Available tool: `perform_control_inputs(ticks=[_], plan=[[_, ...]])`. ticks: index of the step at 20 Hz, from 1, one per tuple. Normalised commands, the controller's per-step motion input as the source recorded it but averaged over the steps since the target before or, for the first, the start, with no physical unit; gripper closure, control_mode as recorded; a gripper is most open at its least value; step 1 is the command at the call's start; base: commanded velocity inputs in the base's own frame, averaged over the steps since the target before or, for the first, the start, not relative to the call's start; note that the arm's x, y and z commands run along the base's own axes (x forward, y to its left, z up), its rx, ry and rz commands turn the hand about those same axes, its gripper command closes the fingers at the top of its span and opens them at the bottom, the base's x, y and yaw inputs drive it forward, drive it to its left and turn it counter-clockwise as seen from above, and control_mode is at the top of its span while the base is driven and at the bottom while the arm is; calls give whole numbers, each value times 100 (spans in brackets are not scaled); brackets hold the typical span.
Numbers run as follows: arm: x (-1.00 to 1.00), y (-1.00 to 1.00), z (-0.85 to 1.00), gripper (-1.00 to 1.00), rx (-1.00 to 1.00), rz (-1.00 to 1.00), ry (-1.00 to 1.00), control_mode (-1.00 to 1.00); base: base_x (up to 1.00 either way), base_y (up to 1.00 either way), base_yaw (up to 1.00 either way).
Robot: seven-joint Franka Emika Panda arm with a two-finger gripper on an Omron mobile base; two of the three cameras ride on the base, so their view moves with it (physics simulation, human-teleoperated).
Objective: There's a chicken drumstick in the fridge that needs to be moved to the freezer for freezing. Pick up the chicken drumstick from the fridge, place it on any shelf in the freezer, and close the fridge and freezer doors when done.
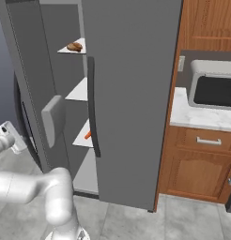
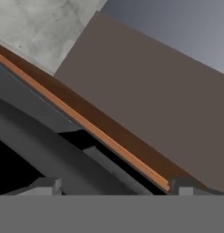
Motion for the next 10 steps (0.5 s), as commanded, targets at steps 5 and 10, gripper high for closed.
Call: perform_control_inputs(ticks=[5,10], plan=[[13,-100,0,-100,1,-5,0,-100,0,0,0],[60,-100,0,-100,0,-13,0,-100,0,0,0]])
